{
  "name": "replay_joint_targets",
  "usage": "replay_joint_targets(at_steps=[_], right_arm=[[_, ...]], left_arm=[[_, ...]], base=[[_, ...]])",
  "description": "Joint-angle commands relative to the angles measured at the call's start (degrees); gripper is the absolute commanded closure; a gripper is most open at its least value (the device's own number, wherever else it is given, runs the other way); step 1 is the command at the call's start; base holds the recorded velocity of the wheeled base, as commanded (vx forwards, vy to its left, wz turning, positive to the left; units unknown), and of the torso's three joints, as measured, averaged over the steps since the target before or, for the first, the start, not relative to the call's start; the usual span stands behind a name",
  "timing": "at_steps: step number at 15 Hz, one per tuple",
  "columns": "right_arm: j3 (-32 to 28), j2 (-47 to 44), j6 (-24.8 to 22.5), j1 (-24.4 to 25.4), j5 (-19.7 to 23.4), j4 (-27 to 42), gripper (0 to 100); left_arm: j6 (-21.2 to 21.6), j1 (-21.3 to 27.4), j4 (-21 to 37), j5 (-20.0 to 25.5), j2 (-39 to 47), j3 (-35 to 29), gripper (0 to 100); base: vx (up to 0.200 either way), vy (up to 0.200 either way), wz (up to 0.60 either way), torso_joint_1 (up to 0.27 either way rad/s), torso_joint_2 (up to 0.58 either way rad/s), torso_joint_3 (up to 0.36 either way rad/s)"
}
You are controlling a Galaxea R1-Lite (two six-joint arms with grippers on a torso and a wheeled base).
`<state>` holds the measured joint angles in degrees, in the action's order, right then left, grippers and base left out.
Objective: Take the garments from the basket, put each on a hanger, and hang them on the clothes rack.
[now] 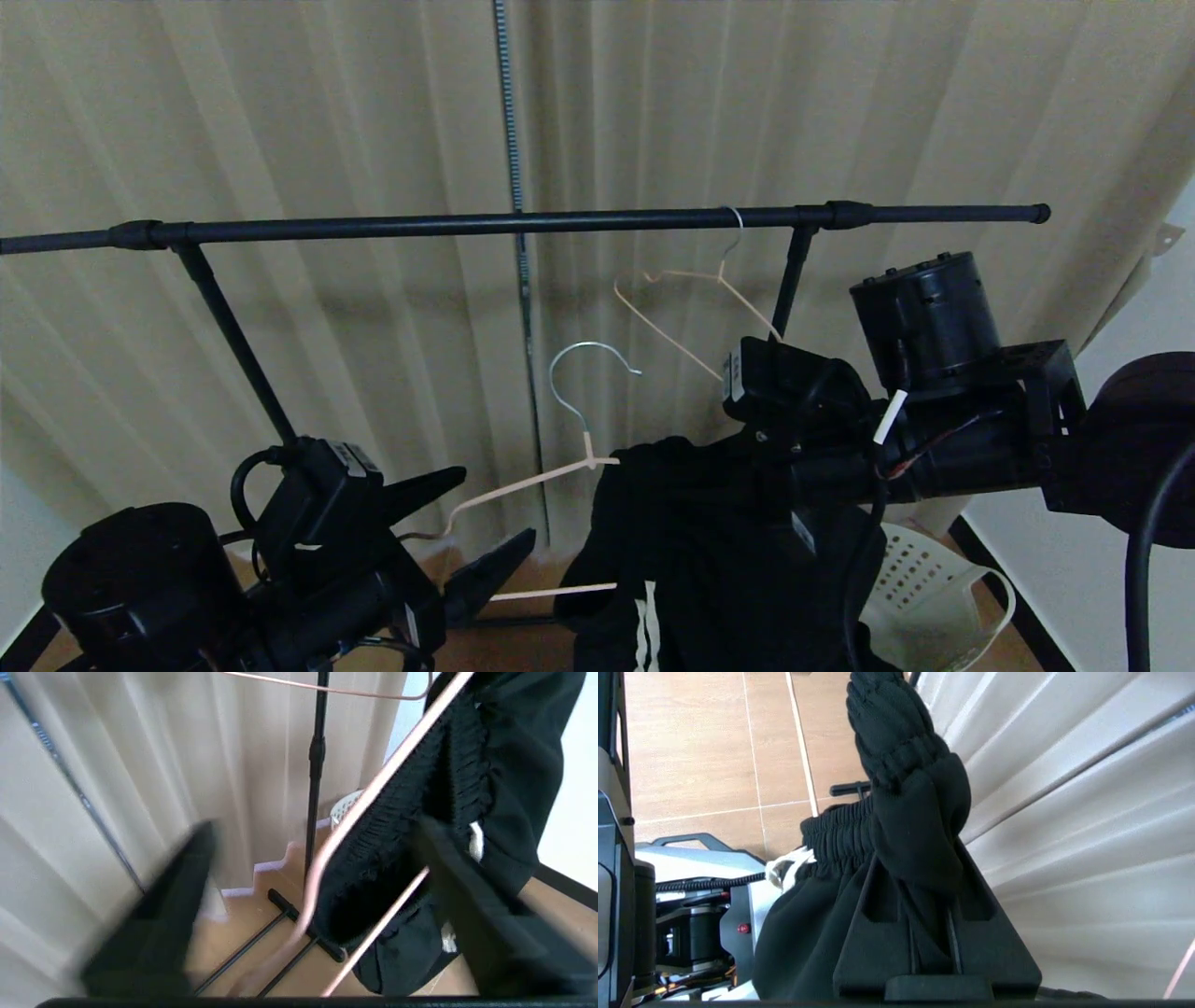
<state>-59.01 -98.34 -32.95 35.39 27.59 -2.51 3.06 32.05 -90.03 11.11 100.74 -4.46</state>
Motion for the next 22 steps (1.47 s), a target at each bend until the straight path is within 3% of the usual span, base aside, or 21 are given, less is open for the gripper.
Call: replay_joint_targets(at_steps=[1,10,13,15,17,19,20,21,22], right_arm=[[0.0,0.3,0.0,0.0,0.0,0.0,100],[1.4,1.0,0.1,-1.2,0.1,-0.5,100],[1.9,1.8,0.1,-3.0,0.3,-0.6,100],[3.0,3.2,0.1,-4.1,0.4,-0.7,100],[3.6,3.4,0.1,-5.2,1.2,-0.7,100],[4.4,4.8,0.1,-6.6,3.2,-0.8,100],[4.4,4.8,0.1,-6.6,3.2,-0.8,100],[5.1,6.6,0.1,-7.3,6.8,-0.8,100],[5.1,7.6,0.1,-7.3,8.9,-0.7,100]], left_arm=[[0.0,0.0,0.0,0.0,0.1,0.3,0],[-3.0,-2.6,0.0,-0.3,-3.6,2.9,0],[-6.1,-5.9,0.0,-0.1,-5.2,4.2,0],[-11.0,-9.8,0.0,0.1,-5.9,4.4,0],[-14.4,-12.2,0.0,2.4,-6.8,4.5,0],[-20.6,-19.6,0.0,9.6,-7.2,4.5,0],[-20.6,-19.6,0.0,9.6,-7.2,4.5,0],[-25.7,-26.9,0.0,16.5,-5.1,4.5,0],[-27.1,-29.8,0.0,20.4,-2.7,3.5,0]], base=[[0.0,0.0,0.0,0.0,0.0,0.0],[0.0,0.0,0.0,0.0,0.0,0.0],[0.0,0.0,0.0,0.0,0.0,0.0],[0.0,0.0,0.0,0.0,0.0,0.0],[0.0,0.0,0.0,0.0,0.0,0.0],[0.0,0.0,0.0,0.0,0.0,0.0],[0.0,0.0,0.0,0.0,0.0,0.0],[0.0,0.0,0.0,0.0,0.0,0.0],[0.0,0.0,0.0,0.0,0.0,0.0]])
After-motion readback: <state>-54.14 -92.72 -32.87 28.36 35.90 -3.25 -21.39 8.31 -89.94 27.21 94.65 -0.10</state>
